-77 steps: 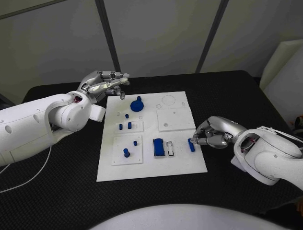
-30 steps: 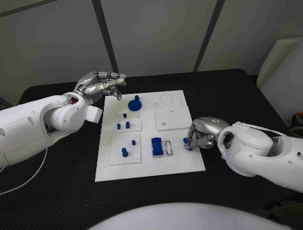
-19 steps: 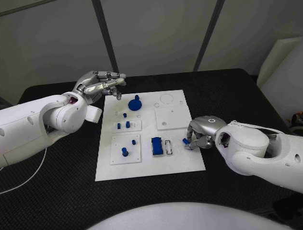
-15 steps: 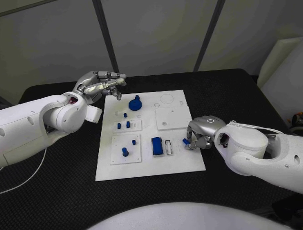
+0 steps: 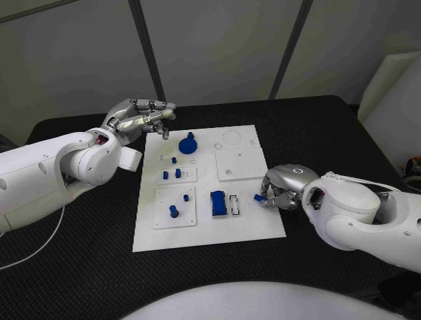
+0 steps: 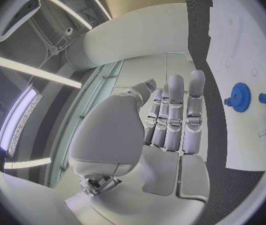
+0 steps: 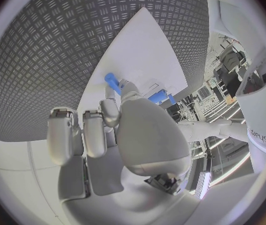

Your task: Assemble the parts on the task board

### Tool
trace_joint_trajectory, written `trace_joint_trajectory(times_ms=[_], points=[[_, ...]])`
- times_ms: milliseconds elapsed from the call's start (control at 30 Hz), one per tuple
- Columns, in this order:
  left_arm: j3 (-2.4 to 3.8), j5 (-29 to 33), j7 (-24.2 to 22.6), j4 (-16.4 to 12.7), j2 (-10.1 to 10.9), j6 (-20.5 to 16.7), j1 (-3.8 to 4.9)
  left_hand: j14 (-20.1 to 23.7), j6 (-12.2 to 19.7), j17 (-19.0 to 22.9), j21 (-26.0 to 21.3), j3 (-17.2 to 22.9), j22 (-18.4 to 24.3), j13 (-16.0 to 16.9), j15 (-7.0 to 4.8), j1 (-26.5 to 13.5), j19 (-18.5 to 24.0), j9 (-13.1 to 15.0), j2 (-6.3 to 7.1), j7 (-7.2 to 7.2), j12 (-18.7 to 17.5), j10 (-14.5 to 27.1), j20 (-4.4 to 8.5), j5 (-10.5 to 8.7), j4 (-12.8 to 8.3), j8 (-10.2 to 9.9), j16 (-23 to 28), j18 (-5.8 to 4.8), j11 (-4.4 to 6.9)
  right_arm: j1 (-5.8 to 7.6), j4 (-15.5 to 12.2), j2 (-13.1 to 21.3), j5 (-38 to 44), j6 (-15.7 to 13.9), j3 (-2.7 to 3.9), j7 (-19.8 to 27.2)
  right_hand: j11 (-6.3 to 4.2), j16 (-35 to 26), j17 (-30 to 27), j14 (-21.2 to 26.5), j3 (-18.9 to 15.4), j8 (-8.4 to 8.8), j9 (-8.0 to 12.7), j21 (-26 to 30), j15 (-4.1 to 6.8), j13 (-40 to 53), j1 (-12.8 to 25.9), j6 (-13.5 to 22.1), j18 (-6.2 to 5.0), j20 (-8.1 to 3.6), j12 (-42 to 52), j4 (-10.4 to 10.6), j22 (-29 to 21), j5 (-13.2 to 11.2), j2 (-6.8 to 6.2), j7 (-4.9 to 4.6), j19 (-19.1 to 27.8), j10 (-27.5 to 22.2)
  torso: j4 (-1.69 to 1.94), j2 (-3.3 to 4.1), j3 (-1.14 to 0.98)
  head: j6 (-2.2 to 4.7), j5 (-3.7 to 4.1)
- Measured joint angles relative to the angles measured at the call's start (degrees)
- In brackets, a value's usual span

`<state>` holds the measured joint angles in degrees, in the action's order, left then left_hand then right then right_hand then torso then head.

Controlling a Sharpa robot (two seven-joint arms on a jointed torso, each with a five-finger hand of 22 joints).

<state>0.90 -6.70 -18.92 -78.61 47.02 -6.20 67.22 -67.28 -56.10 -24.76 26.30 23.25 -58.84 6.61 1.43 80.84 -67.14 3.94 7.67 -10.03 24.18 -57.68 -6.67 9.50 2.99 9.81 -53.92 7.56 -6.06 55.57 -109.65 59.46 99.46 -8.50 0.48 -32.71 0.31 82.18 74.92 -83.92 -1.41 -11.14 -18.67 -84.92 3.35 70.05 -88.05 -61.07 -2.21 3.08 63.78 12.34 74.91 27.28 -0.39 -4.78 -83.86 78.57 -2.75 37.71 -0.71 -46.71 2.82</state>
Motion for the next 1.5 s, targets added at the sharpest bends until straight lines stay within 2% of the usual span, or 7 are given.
trace_joint_trajectory(times_ms=[233,367,667,900,1000,1133,1500], points=[[0.00,-0.05,0.00,0.00,0.01,0.00,0.00,0.00,0.00,0.06,0.00,-0.16,0.07,0.00,0.00,0.00,0.00,0.00,0.00,0.00,0.00,0.00,0.00,0.00,-0.16,0.00,0.00,0.00,0.00,-0.44,-0.75,0.75,-7.38,-6.31,-0.41,-1.19,0.00,0.00,0.00,0.00,5.68,0.00,0.08,0.00,0.00,-0.02,-0.62,0.16,0.00,0.00,-0.20,1.75,0.00,0.48,-0.66,-0.13,0.00,0.01,0.00,0.02,0.00,-0.07,0.02],[0.00,-0.07,0.01,-0.01,0.03,0.00,0.00,0.00,0.00,0.06,0.00,-0.16,0.07,0.00,0.00,0.00,0.00,0.00,0.00,0.00,0.00,0.00,0.00,0.00,-0.16,0.00,0.00,0.00,0.00,-0.55,-1.41,0.77,-10.75,-9.11,-0.50,-1.65,-0.24,0.00,0.00,-0.30,8.46,-0.09,0.10,-0.02,0.43,0.66,0.26,0.14,0.00,0.00,0.10,1.64,0.00,-0.56,-3.02,-0.14,0.00,0.24,0.00,0.02,0.04,-0.10,-0.04],[0.00,-0.24,0.02,-0.21,0.17,0.10,0.00,0.00,0.00,0.12,0.00,0.00,0.11,-0.06,0.00,0.22,0.00,0.00,-0.22,0.00,0.00,0.21,0.00,0.00,-0.31,0.00,0.00,0.00,-0.21,-0.54,-2.42,-0.37,-15.33,-13.76,-0.45,-1.86,-0.64,0.00,-0.01,-0.19,10.10,-0.88,-0.01,-0.35,0.55,0.51,3.16,0.11,0.00,0.00,0.10,2.36,0.00,-0.89,-4.39,-0.11,0.00,0.67,0.00,0.07,0.04,-0.37,-0.06],[0.00,-0.80,0.04,-0.46,0.14,0.48,-0.01,0.00,0.02,0.12,0.00,0.00,0.11,-0.05,0.00,0.22,0.00,0.00,-0.22,-0.02,0.00,0.21,0.00,0.00,-0.31,0.00,0.00,0.00,-0.21,-0.54,-1.25,-2.47,-18.26,-14.93,-0.45,-1.85,-0.55,0.00,-0.01,-0.19,10.79,-1.00,-0.22,-0.35,0.56,0.67,3.81,-0.10,0.00,0.00,0.10,2.62,0.00,-1.23,-5.04,0.10,0.00,0.79,0.00,0.03,0.05,-0.55,-0.15],[0.00,-0.98,0.04,-0.51,0.13,0.60,-0.01,0.00,0.22,0.12,0.00,0.00,0.11,-0.05,0.00,0.22,0.00,0.00,-0.23,-0.22,0.00,0.21,0.00,0.00,-0.31,0.00,0.00,0.00,-0.21,-0.54,-0.71,-3.29,-19.29,-14.98,-0.45,-1.83,-0.63,0.00,-0.01,-0.19,11.04,-1.00,-1.63,-0.35,0.56,0.75,4.74,-0.13,0.00,0.00,0.16,2.85,0.00,-1.23,-5.48,0.12,0.00,0.88,0.03,0.03,0.05,-0.55,-0.24],[0.00,-1.14,0.05,-0.58,0.17,0.71,-0.01,0.00,0.22,0.12,0.00,0.00,0.11,-0.05,0.00,0.22,0.00,0.00,-0.22,-0.22,0.00,0.21,0.00,0.00,-0.31,0.00,0.00,0.00,-0.21,-0.53,0.18,-4.06,-20.38,-14.67,-0.45,-1.82,-0.54,0.00,-0.01,-0.10,10.60,-1.00,-1.75,-0.35,0.65,0.85,6.74,-0.53,0.00,0.00,0.34,3.29,-0.01,1.69,-5.98,0.50,0.00,1.09,0.05,0.00,0.07,-0.51,-0.42],[0.00,-1.35,0.05,-0.71,0.28,0.83,-0.01,0.00,0.21,0.16,0.00,0.00,0.10,-0.05,0.00,0.22,0.00,0.00,-0.22,-0.21,0.00,0.21,0.00,0.00,-0.31,0.00,0.00,0.00,-0.21,-0.53,1.67,-5.79,-22.10,-12.00,-0.46,-1.87,-0.61,0.00,-0.01,-0.10,8.91,-1.86,-2.47,-0.35,0.66,1.04,10.88,-1.32,0.00,0.00,0.58,4.13,-0.01,2.33,-5.62,0.73,0.00,1.26,0.01,0.04,0.05,-0.54,-0.57]])
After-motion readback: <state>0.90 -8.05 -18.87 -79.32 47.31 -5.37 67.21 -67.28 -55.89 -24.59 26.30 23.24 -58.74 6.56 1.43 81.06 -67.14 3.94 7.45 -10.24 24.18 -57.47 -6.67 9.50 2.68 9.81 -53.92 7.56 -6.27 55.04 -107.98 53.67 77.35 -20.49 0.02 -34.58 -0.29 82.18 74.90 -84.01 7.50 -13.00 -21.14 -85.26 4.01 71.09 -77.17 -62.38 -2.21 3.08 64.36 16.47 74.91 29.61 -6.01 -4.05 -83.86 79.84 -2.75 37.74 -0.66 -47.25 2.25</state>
